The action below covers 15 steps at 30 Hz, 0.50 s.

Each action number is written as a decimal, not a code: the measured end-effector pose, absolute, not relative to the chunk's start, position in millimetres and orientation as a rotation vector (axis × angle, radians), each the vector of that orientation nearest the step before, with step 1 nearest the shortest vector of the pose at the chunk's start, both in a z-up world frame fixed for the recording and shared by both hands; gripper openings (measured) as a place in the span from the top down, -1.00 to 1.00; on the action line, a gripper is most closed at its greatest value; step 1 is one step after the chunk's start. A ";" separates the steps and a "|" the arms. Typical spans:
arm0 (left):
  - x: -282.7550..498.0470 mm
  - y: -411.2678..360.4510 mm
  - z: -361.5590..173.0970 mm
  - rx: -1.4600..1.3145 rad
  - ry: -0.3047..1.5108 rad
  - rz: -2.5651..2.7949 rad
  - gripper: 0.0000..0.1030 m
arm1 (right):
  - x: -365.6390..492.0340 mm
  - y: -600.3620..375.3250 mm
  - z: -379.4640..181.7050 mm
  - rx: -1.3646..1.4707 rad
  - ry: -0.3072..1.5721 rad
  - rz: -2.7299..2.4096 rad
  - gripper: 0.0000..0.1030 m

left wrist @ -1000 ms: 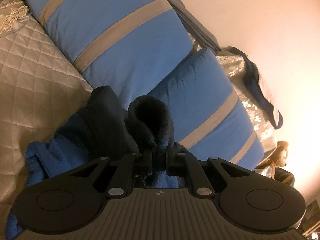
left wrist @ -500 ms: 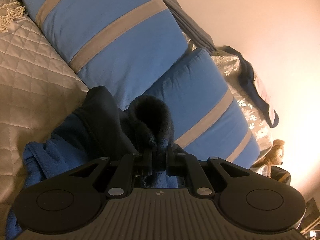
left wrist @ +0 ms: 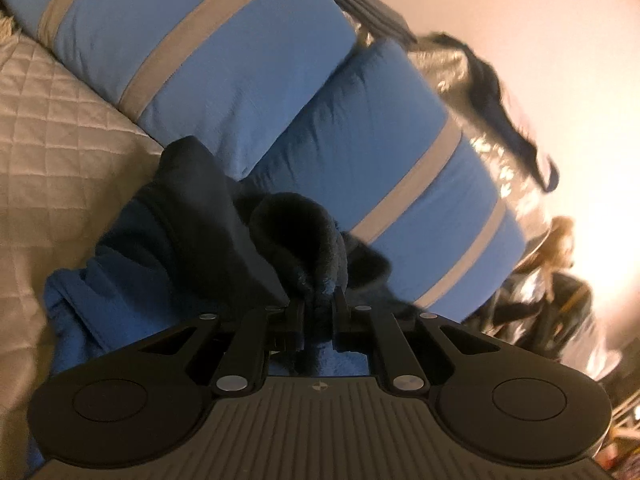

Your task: Fold clothes

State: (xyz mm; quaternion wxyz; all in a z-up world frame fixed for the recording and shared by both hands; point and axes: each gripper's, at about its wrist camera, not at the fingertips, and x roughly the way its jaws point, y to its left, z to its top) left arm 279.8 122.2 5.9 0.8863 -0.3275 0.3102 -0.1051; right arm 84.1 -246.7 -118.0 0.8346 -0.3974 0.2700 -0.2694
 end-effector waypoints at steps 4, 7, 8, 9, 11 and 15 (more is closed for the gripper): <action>281.5 122.5 0.6 -0.661 0.674 -0.177 0.77 | 81.1 -240.1 -115.5 -0.844 0.580 -0.553 -1.00; 282.9 124.0 -4.4 -0.660 0.696 -0.155 0.77 | 69.0 -252.6 -96.7 -0.621 0.612 -0.504 -1.00; 283.1 124.4 -5.8 -0.659 0.702 -0.148 0.77 | 64.7 -257.1 -90.2 -0.543 0.621 -0.486 -1.00; 282.5 124.7 -5.9 -0.659 0.703 -0.143 0.77 | 60.2 -260.8 -86.2 -0.488 0.623 -0.468 -1.00; 282.1 126.0 -4.4 -0.668 0.696 -0.135 0.77 | 50.8 -267.8 -80.1 -0.396 0.623 -0.432 -1.00; 280.9 129.3 -0.4 -0.693 0.677 -0.111 0.77 | 37.8 -274.1 -75.2 -0.225 0.623 -0.366 -1.00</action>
